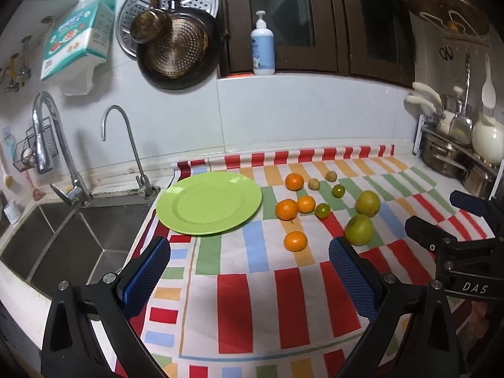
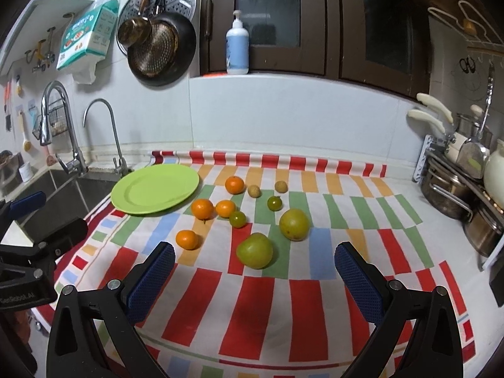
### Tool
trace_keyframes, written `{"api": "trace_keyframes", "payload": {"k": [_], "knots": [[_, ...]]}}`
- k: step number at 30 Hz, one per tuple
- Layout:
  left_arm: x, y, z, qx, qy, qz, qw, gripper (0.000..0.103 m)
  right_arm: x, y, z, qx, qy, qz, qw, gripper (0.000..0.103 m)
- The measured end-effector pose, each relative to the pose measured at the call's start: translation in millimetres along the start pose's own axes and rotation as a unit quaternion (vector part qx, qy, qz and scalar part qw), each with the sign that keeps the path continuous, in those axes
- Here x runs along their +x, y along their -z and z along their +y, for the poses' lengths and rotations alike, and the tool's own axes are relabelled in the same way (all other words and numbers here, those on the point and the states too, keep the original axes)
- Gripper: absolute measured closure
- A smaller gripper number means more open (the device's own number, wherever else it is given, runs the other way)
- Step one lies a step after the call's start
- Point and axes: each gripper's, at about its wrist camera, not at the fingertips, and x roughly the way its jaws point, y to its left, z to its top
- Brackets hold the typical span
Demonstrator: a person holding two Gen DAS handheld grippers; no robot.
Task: Organize fruits
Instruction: 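Grasp the orange with the left tool while the right tool grasps the green apple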
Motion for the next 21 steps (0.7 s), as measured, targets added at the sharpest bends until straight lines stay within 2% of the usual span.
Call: {"api": "trace_keyframes", "payload": {"k": [2,11,18,21], "knots": [[9,0,0,0.008,0.011,0.006,0.9999,0.011,8,1,1,-0.002,0.000,0.006,1.000,0.001],[49,-2,-7,0.046,0.054,0.029,0.9971,0.026,50,6,-2,-0.010,0.007,0.047,0.999,0.007],[92,-4,-17,0.068,0.080,0.063,0.9925,0.030,86,9,-6,-0.009,-0.002,0.084,0.996,0.013],[109,-4,-21,0.069,0.089,0.080,0.9903,0.035,103,10,-7,-0.004,-0.008,0.098,0.995,0.016]]}}
